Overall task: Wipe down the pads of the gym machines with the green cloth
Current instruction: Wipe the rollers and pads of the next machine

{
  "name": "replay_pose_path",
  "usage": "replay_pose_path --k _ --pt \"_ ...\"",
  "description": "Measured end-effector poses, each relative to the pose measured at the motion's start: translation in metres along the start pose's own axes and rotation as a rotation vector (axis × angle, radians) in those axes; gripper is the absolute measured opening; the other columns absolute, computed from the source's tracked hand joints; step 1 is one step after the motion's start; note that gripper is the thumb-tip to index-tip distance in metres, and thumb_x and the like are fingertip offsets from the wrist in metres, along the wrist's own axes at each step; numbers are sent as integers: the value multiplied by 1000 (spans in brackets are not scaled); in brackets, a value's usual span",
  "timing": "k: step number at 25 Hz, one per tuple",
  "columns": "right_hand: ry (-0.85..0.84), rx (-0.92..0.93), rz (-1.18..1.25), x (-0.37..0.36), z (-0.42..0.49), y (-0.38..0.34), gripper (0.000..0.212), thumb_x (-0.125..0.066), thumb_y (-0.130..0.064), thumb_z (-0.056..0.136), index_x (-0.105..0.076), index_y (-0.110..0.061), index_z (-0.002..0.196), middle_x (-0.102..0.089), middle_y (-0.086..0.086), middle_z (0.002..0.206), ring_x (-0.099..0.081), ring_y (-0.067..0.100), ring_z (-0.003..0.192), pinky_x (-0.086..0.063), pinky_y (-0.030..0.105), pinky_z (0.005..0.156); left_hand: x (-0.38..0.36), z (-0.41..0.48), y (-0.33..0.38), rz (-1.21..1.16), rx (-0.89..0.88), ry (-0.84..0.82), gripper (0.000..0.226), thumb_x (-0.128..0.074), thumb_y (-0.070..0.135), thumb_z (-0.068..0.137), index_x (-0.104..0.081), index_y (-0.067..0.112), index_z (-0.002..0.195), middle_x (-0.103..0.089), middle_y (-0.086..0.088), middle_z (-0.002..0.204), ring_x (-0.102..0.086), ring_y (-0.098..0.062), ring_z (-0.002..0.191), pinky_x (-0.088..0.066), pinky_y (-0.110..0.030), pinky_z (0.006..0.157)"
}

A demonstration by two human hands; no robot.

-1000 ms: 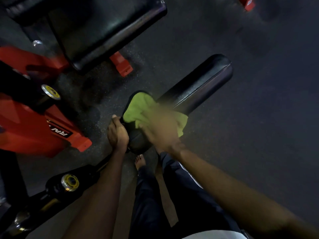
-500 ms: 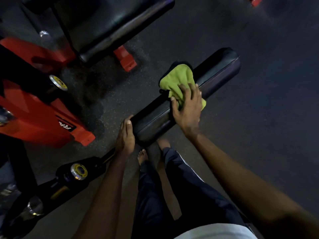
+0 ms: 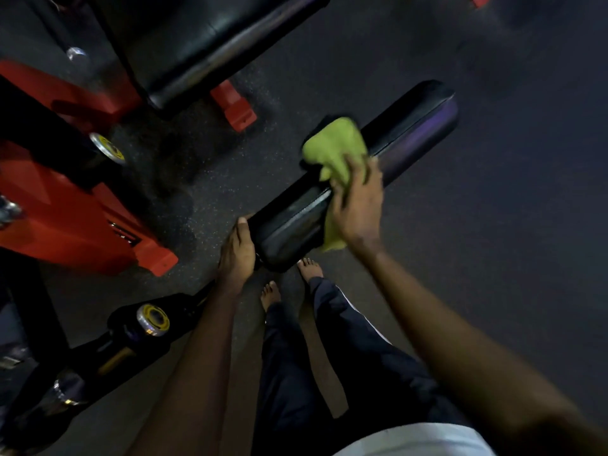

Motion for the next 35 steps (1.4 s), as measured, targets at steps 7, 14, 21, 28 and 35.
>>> replay_pose_path --k 7,14,21,28,35 --pt "69 -77 -18 2 -5 3 53 -57 -42 101 -44 -24 149 -31 12 161 -22 35 153 -24 58 122 -24 -22 30 124 -364 256 48 -28 39 106 -53 17 142 -51 -6 145 -43 -22 136 -33 -38 113" --pt "-97 111 -96 7 3 18 61 -56 -27 98 -36 -29 155 -22 9 167 -16 32 156 -22 59 124 -14 -3 35 99 -314 281 46 -33 31 102 -63 16 133 -64 -8 131 -58 -25 119 -45 -37 101" --pt "32 45 -121 15 42 19 50 -58 -51 95 -55 -27 139 -41 7 158 -33 33 148 -25 53 121 -7 17 31 82 -49 174 41 -35 25 102 -68 19 126 -65 -11 129 -59 -31 118 -44 -39 101" --pt "-53 305 -187 23 47 44 46 -58 -36 100 -53 -22 143 -43 14 155 -38 36 144 -33 51 117 -17 -8 57 181 -199 346 39 -40 37 105 -68 11 114 -67 -11 114 -60 -30 105 -42 -37 90" --pt "203 -35 -72 76 118 120 45 -53 -43 101 -53 -16 138 -40 12 155 -40 30 143 -38 49 114 -14 2 51 111 -155 376 37 -43 45 101 -70 20 109 -70 -1 102 -62 -21 91 -50 -39 80"
Point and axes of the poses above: each hand's wrist, its own z-axis towards the middle knuckle, its own x-axis out of the back of the hand, y = z × x, the point moved 7 cm from there along z, towards the middle knuckle
